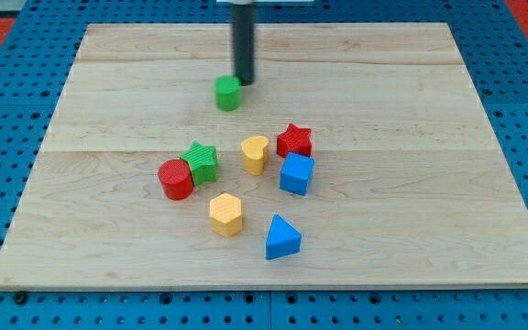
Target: Slide the green circle right a bit
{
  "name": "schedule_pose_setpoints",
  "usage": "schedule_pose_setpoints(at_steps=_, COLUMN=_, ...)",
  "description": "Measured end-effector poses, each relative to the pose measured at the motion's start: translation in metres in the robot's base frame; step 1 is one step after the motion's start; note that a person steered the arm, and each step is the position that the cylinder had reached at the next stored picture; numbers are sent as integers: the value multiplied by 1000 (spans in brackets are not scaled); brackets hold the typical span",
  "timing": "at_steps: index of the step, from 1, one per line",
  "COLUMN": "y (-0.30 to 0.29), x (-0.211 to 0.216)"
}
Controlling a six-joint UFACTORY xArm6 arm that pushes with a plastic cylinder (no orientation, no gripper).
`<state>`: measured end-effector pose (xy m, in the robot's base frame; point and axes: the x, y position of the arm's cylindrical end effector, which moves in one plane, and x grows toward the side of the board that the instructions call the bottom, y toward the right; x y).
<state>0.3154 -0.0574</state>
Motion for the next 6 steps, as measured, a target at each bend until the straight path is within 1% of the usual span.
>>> schedule_pose_setpoints(at_steps=1, y=-13, x=9)
schedule_pose_setpoints(at_steps=2, y=-17, x=45)
schedule_pose_setpoints(at_steps=3, y=-16, x=69)
schedule_pose_setpoints(at_steps=4, y=-53, x=75)
schedule_pose_setpoints(at_steps=5, y=-53, x=128)
schedule_pose_setpoints(at_steps=6, y=-37, x=125)
